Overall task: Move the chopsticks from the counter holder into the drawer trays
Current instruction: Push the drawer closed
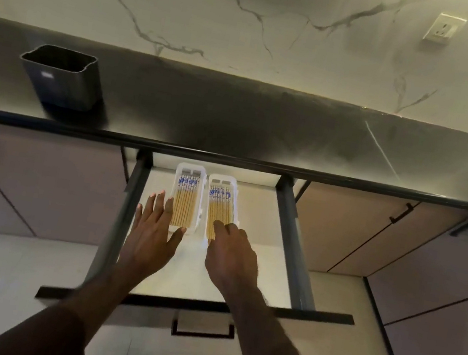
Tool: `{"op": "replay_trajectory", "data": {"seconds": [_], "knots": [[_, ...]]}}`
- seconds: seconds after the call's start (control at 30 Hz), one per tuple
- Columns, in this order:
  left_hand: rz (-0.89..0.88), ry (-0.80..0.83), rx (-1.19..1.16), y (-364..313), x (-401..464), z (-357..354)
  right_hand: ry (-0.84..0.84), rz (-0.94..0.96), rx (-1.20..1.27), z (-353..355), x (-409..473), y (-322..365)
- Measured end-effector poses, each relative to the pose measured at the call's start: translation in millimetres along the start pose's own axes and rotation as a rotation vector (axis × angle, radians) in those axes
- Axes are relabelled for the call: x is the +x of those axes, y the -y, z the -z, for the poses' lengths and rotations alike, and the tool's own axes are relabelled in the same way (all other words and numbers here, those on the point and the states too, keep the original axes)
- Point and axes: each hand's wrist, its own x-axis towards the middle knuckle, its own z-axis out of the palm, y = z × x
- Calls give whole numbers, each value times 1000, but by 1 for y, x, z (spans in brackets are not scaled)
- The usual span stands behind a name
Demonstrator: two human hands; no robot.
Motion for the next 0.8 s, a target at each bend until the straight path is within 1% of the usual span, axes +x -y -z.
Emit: {"op": "replay_trajectory", "data": {"seconds": [0.1,0.23,0.37,0.57,0.7,0.8], "knots": [[62,-34,-1,10,-49,7,-47,15,63,6,-45,7],[49,-44,29,26,-110,9,-134,33,7,6,-101,12],[66,2,8,33,-158,0,-179,35,8,-11,-148,11],[89,0,30,44,-195,-17,-52,19,24,-53,-189,4],[98,-59,57,55,-195,-27,74,-30,15,-83,-191,-7],[71,-82,78,59,-187,-35,126,-39,-28,-105,-187,-15]]}}
